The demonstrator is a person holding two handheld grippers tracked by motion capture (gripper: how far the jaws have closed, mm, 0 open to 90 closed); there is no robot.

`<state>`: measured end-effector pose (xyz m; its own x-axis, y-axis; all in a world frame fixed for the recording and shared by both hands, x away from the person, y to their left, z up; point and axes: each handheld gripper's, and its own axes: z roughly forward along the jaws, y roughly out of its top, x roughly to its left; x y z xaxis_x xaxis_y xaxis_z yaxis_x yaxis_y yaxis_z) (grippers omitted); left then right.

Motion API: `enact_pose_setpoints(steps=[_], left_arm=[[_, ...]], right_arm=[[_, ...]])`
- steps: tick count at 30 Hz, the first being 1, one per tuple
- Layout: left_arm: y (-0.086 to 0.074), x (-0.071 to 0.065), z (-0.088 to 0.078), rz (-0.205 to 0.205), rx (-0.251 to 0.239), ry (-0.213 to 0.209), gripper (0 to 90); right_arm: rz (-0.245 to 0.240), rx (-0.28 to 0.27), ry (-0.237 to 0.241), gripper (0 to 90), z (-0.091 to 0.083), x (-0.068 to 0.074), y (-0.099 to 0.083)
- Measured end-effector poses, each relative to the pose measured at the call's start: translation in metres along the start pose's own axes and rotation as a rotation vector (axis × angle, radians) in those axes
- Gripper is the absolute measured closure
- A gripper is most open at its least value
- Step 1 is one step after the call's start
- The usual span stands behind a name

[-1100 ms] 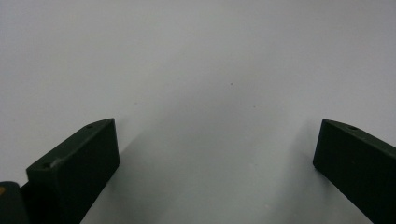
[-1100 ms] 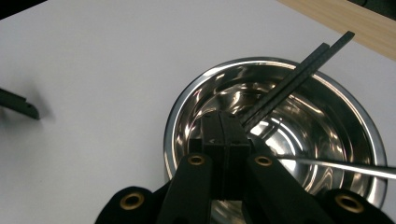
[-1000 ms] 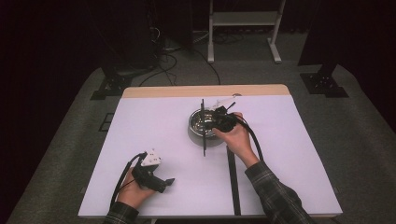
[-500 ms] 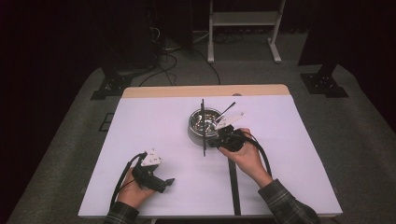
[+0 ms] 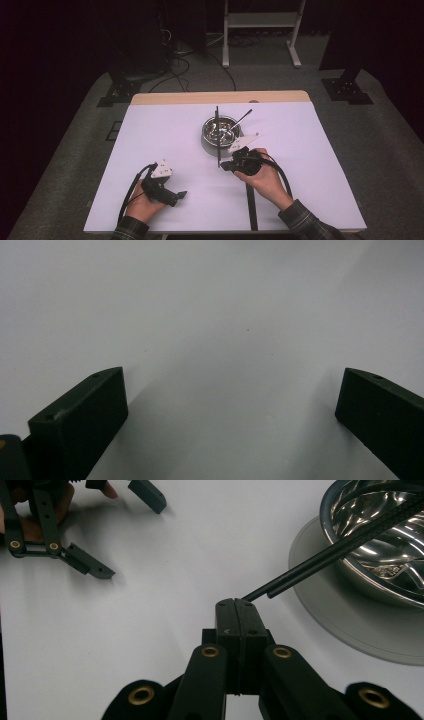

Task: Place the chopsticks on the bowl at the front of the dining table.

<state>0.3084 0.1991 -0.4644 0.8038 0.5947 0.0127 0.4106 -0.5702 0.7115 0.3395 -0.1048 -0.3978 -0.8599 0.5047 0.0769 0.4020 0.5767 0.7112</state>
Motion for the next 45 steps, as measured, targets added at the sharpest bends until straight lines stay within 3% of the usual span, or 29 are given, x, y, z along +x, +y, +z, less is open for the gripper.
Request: enact_pose_setpoints(steps=[14,45], left_arm=[[0.000,0.000,0.000,-0.002,0.000,-0.002,0.0],[0.000,0.000,0.000,0.005,0.002,-0.001,0.0]], right_arm=[[-0.026,0.040,0.025,89.7,0.014,0.012,-0.001],[-0.001,0.040,-0.006,89.7,0.027,-0.008,0.003]])
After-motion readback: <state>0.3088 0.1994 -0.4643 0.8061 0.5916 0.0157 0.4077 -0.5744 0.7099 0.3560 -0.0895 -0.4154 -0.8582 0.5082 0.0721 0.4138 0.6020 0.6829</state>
